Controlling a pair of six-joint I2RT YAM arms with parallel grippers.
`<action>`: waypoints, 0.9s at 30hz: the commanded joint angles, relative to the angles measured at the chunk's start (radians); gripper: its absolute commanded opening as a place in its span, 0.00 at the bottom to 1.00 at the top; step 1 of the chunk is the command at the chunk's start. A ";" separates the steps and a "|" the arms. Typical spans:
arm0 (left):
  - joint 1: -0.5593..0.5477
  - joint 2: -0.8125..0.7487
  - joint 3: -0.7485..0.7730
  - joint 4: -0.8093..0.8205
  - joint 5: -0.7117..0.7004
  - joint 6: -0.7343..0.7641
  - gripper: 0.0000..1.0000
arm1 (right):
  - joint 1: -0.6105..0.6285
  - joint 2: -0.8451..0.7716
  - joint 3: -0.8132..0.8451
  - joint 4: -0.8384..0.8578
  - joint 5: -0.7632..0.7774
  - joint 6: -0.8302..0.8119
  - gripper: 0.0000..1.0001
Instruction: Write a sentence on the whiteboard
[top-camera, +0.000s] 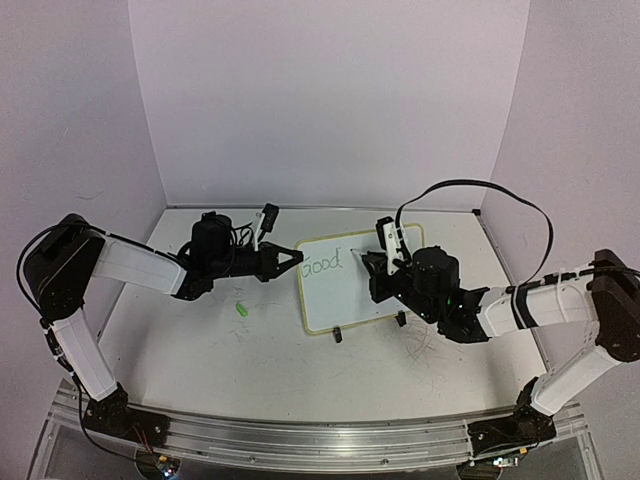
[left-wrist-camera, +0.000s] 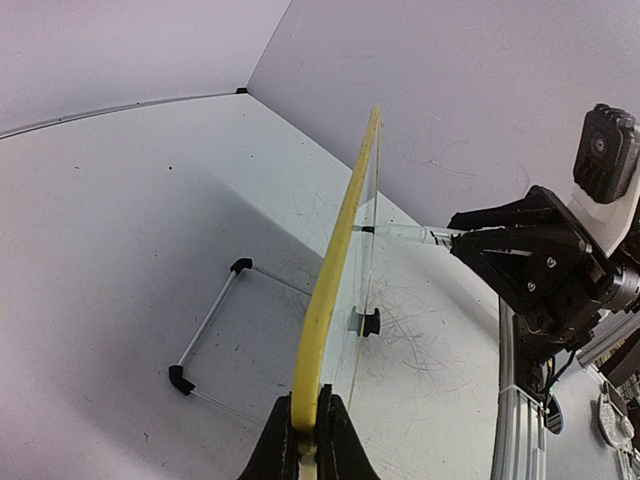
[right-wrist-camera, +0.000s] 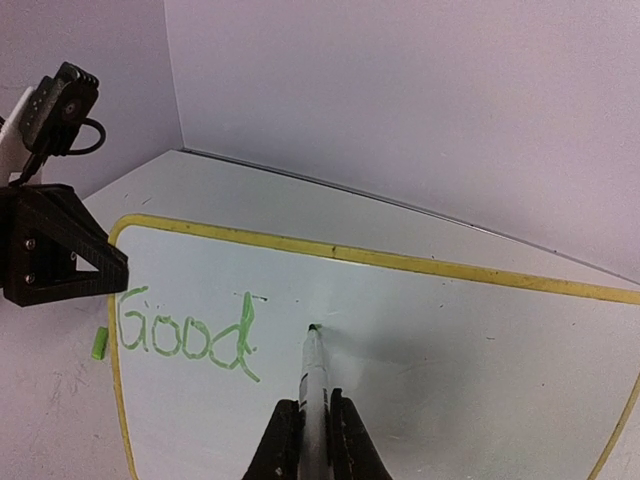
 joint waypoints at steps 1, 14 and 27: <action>0.010 -0.039 -0.008 -0.007 -0.089 0.062 0.00 | 0.003 0.011 0.015 0.003 0.011 0.026 0.00; 0.010 -0.039 -0.001 -0.010 -0.090 0.061 0.00 | 0.005 -0.016 -0.042 -0.019 -0.005 0.079 0.00; 0.010 -0.044 -0.003 -0.011 -0.091 0.062 0.00 | 0.010 -0.015 -0.057 -0.041 -0.001 0.105 0.00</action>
